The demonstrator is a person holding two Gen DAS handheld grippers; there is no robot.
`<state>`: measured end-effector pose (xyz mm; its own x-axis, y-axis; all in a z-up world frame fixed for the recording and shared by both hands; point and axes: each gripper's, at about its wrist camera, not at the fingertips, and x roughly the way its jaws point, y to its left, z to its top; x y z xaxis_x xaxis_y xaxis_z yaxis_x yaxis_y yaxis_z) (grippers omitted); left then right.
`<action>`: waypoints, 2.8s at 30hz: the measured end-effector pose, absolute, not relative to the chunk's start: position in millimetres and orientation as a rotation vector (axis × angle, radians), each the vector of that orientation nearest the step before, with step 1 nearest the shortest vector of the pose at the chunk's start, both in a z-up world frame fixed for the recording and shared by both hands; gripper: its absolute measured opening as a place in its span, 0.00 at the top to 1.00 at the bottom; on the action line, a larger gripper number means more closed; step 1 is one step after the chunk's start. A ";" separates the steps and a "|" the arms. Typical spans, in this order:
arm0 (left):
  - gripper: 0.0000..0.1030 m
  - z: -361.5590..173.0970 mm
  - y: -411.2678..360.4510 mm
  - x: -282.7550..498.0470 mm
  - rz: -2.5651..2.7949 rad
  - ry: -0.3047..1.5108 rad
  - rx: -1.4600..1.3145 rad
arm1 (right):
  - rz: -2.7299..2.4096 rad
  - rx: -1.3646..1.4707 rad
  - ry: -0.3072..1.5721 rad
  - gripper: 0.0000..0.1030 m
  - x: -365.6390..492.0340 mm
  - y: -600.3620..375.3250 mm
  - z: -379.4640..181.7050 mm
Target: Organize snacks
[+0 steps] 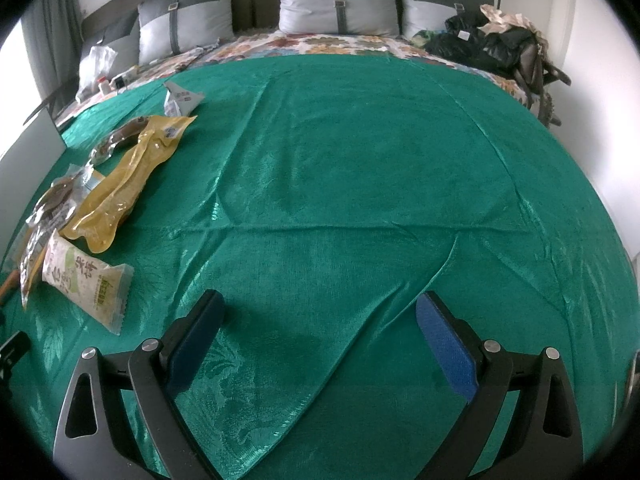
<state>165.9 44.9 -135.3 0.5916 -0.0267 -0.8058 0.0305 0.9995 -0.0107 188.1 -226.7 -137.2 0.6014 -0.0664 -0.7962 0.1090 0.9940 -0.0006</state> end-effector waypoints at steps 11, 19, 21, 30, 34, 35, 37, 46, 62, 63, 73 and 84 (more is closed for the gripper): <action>0.00 -135.4 45.2 165.9 -0.034 0.937 0.005 | -0.102 0.050 0.921 0.04 188.0 -227.0 -137.0; 0.00 -135.8 45.4 166.5 -0.033 0.936 0.004 | -0.102 0.050 0.921 0.04 187.7 -227.4 -136.9; 0.00 -135.8 45.1 166.4 -0.034 0.936 0.004 | -0.102 0.050 0.921 0.04 188.0 -227.1 -136.9; 0.00 -136.0 45.0 166.5 -0.034 0.936 0.004 | -0.102 0.050 0.921 0.04 187.9 -227.1 -136.9; 0.00 -136.1 45.1 166.5 -0.033 0.936 0.004 | -0.101 0.050 0.922 0.04 187.6 -228.1 -136.7; 0.00 -136.1 45.0 166.5 -0.033 0.935 0.004 | -0.102 0.049 0.922 0.04 188.0 -227.4 -136.5; 0.00 -136.1 44.9 166.5 -0.033 0.935 0.005 | -0.102 0.050 0.923 0.04 188.0 -227.5 -136.8; 0.00 -136.1 44.8 166.5 -0.033 0.935 0.005 | -0.071 0.034 0.926 0.04 185.4 -228.5 -136.1; 0.00 -135.8 45.5 165.6 -0.034 0.937 0.006 | -0.022 0.049 0.965 0.04 174.2 -221.0 -134.2; 0.00 -135.2 46.4 164.5 -0.038 0.944 0.009 | -0.032 0.017 0.961 0.04 174.4 -217.5 -136.1; 0.00 -104.3 70.5 157.1 -0.142 0.992 0.069 | -0.021 0.004 0.926 0.04 171.3 -215.7 -136.8; 0.33 -121.9 79.5 221.6 -0.174 1.140 0.179 | -0.020 0.004 0.927 0.04 171.7 -215.8 -136.8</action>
